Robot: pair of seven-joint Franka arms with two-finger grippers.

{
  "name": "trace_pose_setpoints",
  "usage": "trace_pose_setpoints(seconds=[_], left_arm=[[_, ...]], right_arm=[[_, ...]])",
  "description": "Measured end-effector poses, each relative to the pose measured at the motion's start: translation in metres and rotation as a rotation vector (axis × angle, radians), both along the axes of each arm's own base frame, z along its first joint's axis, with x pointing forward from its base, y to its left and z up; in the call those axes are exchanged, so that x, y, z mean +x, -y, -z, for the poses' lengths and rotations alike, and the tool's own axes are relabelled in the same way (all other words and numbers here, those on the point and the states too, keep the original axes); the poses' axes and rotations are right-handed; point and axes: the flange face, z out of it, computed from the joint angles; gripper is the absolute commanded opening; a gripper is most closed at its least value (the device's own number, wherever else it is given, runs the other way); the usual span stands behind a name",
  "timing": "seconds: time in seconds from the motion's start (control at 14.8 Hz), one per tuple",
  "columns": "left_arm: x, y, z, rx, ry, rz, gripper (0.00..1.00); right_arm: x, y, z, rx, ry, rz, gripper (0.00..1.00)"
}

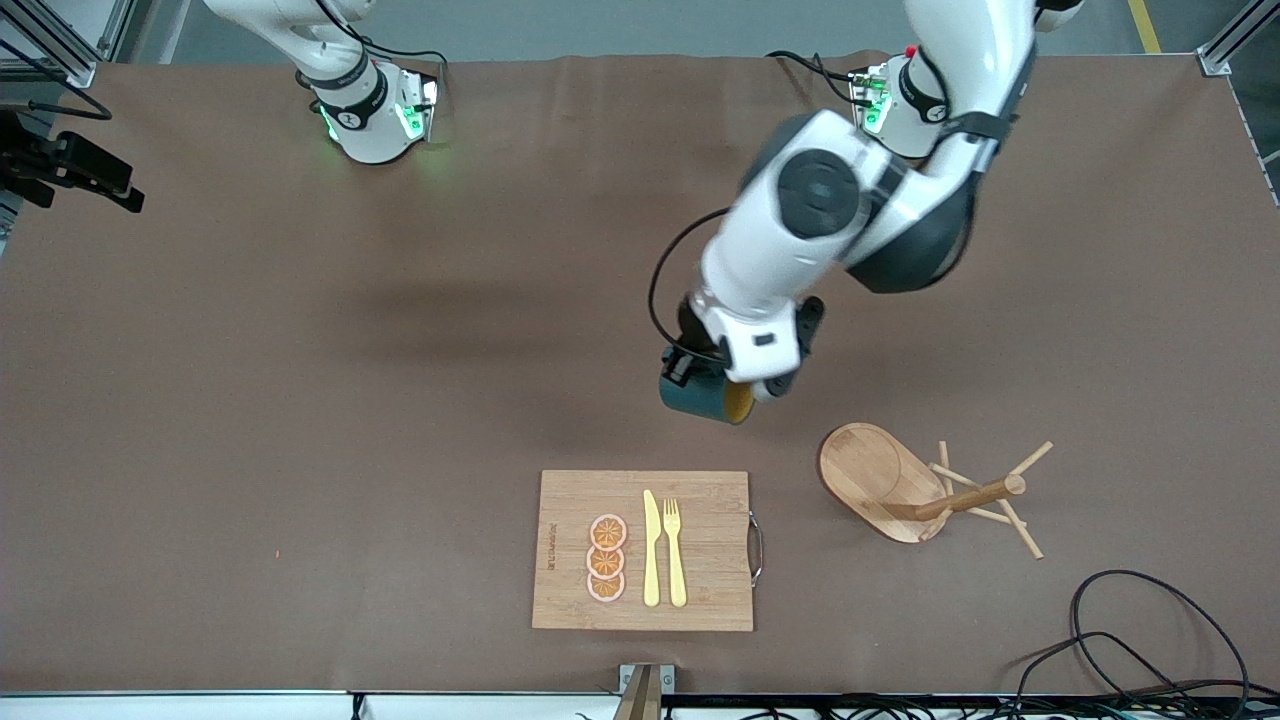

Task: Pass cup and hang on rack
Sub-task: 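Lift the mug by its handle with the left gripper toward the rack, then hang the mug handle on a rack peg with the left gripper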

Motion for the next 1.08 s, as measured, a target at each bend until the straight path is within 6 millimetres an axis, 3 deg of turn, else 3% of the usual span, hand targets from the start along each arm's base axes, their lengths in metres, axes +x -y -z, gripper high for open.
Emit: trace_pose_setpoints(seconds=[0.27,0.61,0.88,1.08], left_arm=[[0.043,-0.088,-0.016,-0.241,-0.027,0.041,0.01],[0.076,-0.202,-0.012,-0.505,-0.056,0.103,0.01],[0.087,-0.293,0.023,-0.681,-0.051,0.139,0.01],[0.093,-0.326,0.053,-0.731,-0.034,0.159,0.01]], right_arm=[[0.0,0.006,0.0,0.004,0.003,-0.03,1.0],[-0.001,0.016,-0.001,0.008,0.005,-0.032,1.0],[-0.004,0.015,-0.007,0.008,0.017,-0.035,1.0],[-0.006,0.015,-0.01,0.008,0.023,-0.035,1.0]])
